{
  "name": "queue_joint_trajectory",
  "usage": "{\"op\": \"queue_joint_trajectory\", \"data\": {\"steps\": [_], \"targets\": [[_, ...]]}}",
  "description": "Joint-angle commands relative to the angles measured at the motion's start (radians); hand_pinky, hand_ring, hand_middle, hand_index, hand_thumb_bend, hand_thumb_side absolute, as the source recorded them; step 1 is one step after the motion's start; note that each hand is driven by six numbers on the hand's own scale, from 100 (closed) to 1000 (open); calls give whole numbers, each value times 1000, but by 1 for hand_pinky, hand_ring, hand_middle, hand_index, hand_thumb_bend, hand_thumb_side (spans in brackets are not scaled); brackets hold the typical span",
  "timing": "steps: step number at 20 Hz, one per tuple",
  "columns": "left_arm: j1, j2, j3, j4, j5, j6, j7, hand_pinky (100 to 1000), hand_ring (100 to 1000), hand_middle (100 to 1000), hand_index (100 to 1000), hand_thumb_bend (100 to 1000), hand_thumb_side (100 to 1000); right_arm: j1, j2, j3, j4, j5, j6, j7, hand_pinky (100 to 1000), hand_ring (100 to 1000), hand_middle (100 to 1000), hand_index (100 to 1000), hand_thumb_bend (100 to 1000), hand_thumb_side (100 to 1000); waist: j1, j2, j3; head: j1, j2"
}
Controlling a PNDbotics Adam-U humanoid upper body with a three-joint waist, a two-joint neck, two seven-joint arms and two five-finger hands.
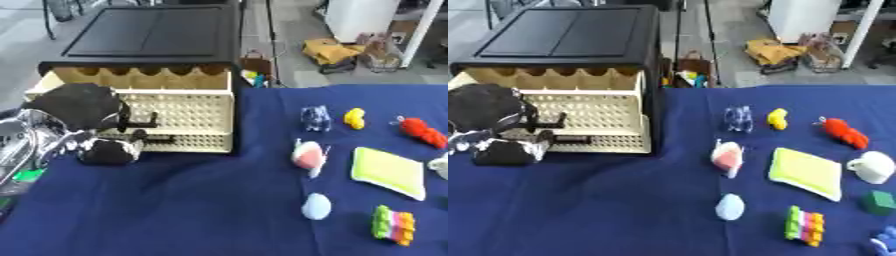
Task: Pick up objects from table and place into drawer.
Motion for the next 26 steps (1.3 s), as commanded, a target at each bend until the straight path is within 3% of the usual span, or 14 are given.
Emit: {"op": "queue_joint_trajectory", "data": {"steps": [1,26], "targets": [[1,38,5,-29,9,8,-13,100,100,100,607,100,811,-12,-16,-13,-15,-1,4,-10,579,643,614,678,100,1000,-3,-19,1,0,-7],[11,53,-2,-67,26,-16,-13,100,100,100,574,100,813,-10,-16,-15,-15,3,8,-18,579,643,614,677,100,1000,1,-20,7,3,-8]]}}
